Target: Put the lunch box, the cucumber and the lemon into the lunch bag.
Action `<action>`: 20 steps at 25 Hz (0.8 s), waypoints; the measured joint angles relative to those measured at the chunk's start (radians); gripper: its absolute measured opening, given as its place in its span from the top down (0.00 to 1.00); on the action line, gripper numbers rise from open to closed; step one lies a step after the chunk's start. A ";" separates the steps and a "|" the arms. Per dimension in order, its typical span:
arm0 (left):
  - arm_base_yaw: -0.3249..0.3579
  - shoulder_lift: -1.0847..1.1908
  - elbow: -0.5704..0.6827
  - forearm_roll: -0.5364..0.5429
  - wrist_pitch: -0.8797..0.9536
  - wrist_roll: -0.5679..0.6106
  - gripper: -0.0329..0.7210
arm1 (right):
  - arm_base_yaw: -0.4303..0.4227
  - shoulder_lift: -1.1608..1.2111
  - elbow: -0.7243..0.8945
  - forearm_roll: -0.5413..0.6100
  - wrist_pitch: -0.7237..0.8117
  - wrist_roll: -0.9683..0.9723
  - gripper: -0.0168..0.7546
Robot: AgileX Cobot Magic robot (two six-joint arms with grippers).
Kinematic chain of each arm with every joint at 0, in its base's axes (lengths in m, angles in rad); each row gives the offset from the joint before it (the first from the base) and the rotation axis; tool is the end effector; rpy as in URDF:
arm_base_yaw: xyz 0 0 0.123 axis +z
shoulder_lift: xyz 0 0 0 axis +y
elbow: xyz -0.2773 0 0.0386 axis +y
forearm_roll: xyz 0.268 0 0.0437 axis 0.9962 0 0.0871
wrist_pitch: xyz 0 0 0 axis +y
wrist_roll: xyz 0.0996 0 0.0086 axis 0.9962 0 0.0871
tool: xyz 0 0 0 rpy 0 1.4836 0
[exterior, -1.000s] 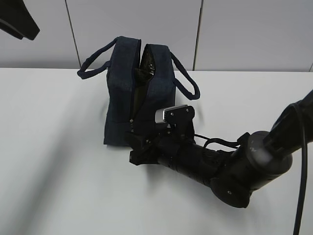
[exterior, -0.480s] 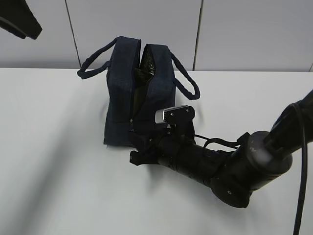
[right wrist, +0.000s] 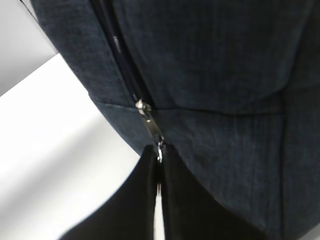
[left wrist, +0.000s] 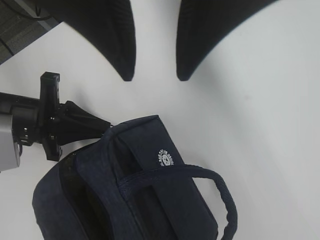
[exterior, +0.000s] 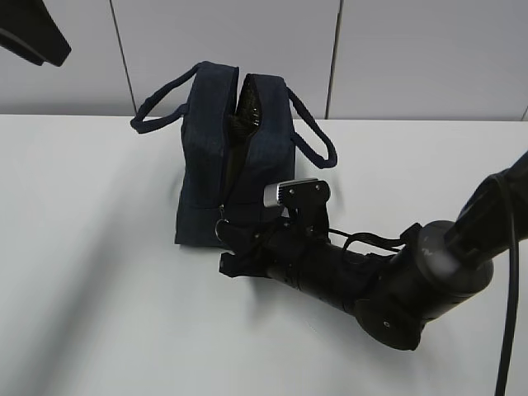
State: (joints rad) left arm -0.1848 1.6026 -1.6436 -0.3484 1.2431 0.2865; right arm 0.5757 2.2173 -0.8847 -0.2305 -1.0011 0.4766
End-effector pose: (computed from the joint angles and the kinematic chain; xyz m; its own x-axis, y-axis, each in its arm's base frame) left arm 0.3446 -0.0973 0.3694 -0.8074 0.3139 -0.4996 0.4626 0.8623 -0.2058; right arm 0.3237 0.2330 0.0460 -0.4371 0.1182 -0.8916 -0.5752 0.7254 0.3781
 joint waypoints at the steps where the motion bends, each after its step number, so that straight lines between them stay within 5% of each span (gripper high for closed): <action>1: 0.000 0.000 0.000 0.000 0.000 0.000 0.71 | 0.000 0.000 0.000 0.000 0.000 0.000 0.98; 20: 0.000 0.000 0.000 -0.041 0.000 0.000 0.71 | 0.000 -0.062 0.002 -0.027 0.097 0.040 0.98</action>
State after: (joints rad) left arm -0.1848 1.6026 -1.6436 -0.3899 1.2431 0.2865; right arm 0.5757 2.1554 -0.8829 -0.2576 -0.9041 0.5168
